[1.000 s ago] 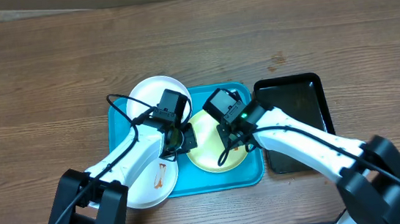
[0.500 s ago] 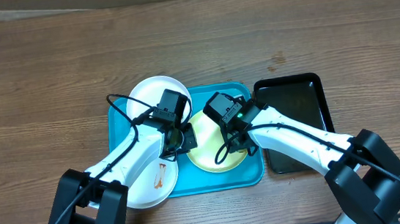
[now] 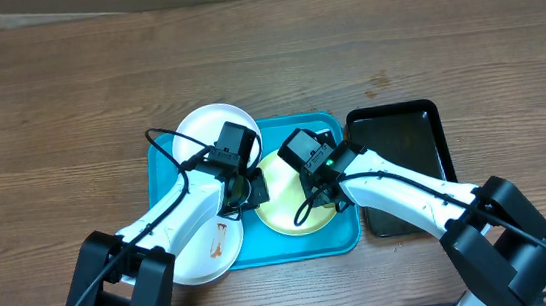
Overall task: Clean dirty plates on tray and stack at the side
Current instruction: 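Scrub the yellow plate with the sponge while the left gripper holds it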
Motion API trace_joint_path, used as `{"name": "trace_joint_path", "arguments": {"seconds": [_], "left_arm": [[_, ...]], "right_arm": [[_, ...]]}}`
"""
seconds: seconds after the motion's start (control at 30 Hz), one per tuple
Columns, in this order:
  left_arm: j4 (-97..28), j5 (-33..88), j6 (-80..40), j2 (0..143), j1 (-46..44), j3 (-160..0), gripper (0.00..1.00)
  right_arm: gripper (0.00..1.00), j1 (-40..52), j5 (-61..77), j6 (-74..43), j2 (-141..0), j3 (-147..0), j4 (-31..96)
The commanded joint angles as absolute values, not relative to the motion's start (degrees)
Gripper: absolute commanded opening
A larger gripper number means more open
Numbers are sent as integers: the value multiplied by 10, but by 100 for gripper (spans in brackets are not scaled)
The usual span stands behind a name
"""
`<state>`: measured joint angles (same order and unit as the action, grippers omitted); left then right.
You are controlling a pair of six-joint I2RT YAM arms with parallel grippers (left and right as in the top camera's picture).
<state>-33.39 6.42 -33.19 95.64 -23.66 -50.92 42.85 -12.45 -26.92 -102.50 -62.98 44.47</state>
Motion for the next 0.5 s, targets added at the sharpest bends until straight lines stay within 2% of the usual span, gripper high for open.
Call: {"name": "trace_joint_path", "arguments": {"seconds": [0.0,0.2,0.47], "left_arm": [[-334,56,-347,963,-238,-502,4],[-334,56,-347,963,-238,-502,4],[-334,56,-347,963,-238,-502,4]], "right_arm": [[4,431,-135,-271,-1020,-623,442],[4,431,-129,-317,-1020,-586,422],[4,430,-27,-352,-1020,-573,392]]}}
